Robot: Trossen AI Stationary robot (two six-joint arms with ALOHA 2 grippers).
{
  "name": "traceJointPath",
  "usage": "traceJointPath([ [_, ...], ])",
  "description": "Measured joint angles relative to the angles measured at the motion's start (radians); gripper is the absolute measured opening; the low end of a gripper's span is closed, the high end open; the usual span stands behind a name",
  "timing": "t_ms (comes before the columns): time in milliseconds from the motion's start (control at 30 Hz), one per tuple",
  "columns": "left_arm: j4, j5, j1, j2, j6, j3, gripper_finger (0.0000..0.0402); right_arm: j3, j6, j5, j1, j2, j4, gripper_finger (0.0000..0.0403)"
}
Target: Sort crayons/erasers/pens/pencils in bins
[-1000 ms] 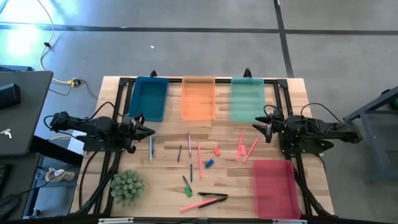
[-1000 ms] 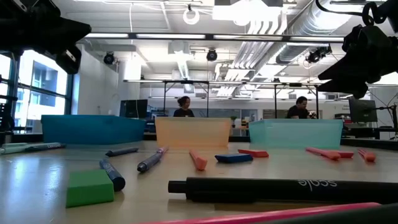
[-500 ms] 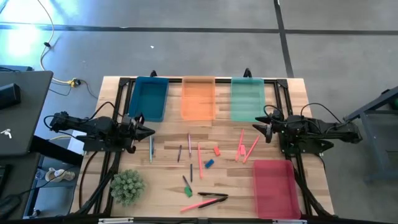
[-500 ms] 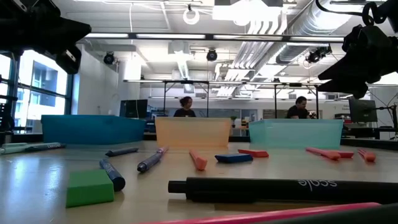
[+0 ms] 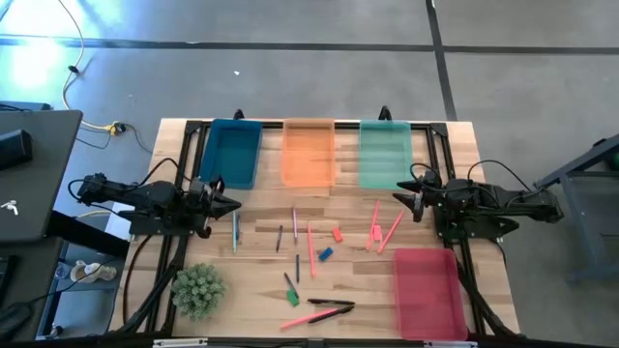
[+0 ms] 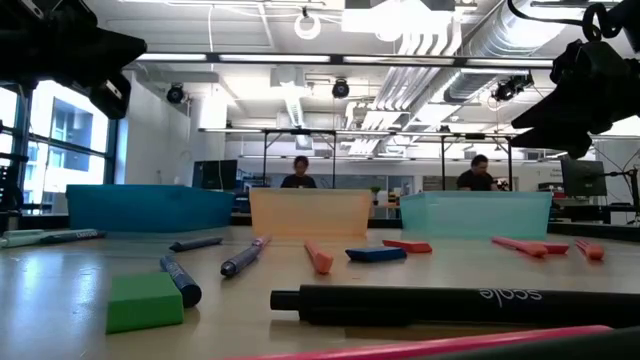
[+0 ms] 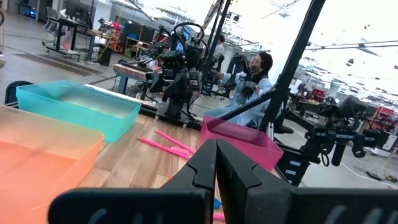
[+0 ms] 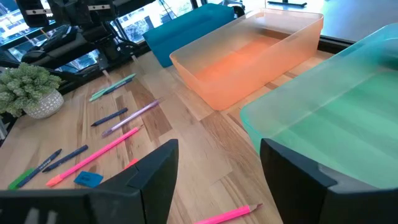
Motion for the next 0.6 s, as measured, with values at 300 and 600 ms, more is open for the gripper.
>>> traceJointPath([
  [300, 0.003, -0.033, 0.000, 0.000, 0.050, 0.000, 0.0001, 0.000, 0.000, 0.000, 0.000, 0.000, 0.000, 0.0220],
  [600, 0.002, -0.048, 0.000, 0.000, 0.079, 0.000, 0.0001, 0.000, 0.000, 0.000, 0.000, 0.000, 0.000, 0.0220],
])
